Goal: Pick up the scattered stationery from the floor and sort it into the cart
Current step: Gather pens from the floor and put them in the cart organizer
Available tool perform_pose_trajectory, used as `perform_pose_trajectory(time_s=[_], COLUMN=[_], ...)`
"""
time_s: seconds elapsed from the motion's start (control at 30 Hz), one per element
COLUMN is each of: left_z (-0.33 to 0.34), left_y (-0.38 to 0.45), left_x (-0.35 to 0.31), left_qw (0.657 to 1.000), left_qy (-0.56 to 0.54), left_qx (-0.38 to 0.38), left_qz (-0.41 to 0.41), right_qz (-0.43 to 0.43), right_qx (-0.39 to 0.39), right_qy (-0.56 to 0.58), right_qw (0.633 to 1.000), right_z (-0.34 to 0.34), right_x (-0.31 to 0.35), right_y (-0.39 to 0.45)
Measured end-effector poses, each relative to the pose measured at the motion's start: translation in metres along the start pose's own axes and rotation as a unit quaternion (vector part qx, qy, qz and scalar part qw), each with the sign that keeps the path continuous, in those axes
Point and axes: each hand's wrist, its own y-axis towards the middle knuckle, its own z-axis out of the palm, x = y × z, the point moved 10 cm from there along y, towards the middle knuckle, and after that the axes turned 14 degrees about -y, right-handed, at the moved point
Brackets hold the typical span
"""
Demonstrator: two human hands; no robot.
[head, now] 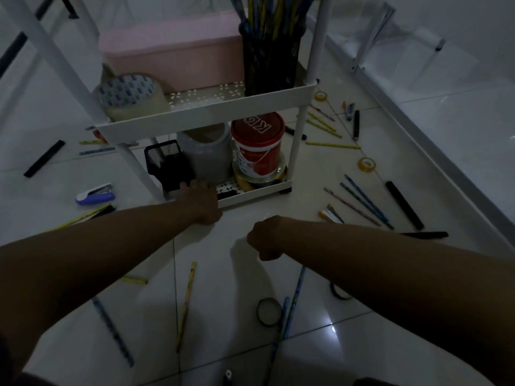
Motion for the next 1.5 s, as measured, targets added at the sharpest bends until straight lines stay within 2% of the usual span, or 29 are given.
perform_pose_trajectory(time_s=[0.1, 0.2, 0.3, 0.37, 0.5, 0.67, 0.73, 0.9, 1.07, 1.13, 1.2, 1.33, 1.5], left_z=[-0.015, -0.027, -0.02, -0.01, 0.02, 0.04, 0.044, 0.059, 0.073, 0.08, 0.086, 0.087, 0.074], left_y=[-0.001, -0.007, -0.024, -0.031, -0.031, -0.025, -0.022, -0.014, -0.015, -0.012, -0.007, -0.01, -0.014], left_x=[-0.02, -0.06, -0.116, -0.138, -0.164, -0.186, -0.198, -0.232, -0.27, -0.274, -0.274, -0.268, -0.259], left_qw=[0.997, 0.981, 0.942, 0.924, 0.933, 0.942, 0.947, 0.96, 0.963, 0.968, 0.97, 0.967, 0.961], left_qy=[0.005, -0.004, 0.064, 0.085, 0.084, 0.119, 0.112, 0.038, 0.035, 0.046, 0.062, 0.073, 0.074], left_qx=[-0.079, -0.141, -0.12, -0.093, 0.012, 0.089, 0.105, 0.161, 0.167, 0.159, 0.15, 0.14, 0.127], left_qz=[0.023, 0.132, 0.307, 0.36, 0.35, 0.3, 0.282, 0.224, 0.207, 0.189, 0.181, 0.199, 0.236], right_qz=[0.005, 0.013, 0.022, 0.034, 0.073, 0.17, 0.223, 0.333, 0.418, 0.415, 0.401, 0.376, 0.334], right_qx=[0.011, 0.028, 0.042, 0.059, 0.088, 0.072, 0.072, 0.031, 0.096, 0.133, 0.138, 0.063, 0.031], right_qy=[0.017, 0.034, 0.055, 0.065, 0.071, 0.028, 0.043, 0.175, 0.138, 0.131, 0.155, 0.208, 0.169], right_qw=[1.0, 0.999, 0.997, 0.996, 0.991, 0.982, 0.971, 0.926, 0.893, 0.891, 0.892, 0.901, 0.927], right_z=[0.01, 0.029, 0.051, 0.068, 0.1, 0.124, 0.138, 0.185, 0.236, 0.258, 0.278, 0.289, 0.271], right_x=[-0.007, -0.016, -0.027, -0.036, -0.054, -0.083, -0.1, -0.138, -0.158, -0.158, -0.155, -0.153, -0.155], right_y=[-0.003, -0.007, -0.017, -0.024, -0.04, -0.067, -0.076, -0.104, -0.139, -0.146, -0.146, -0.14, -0.143])
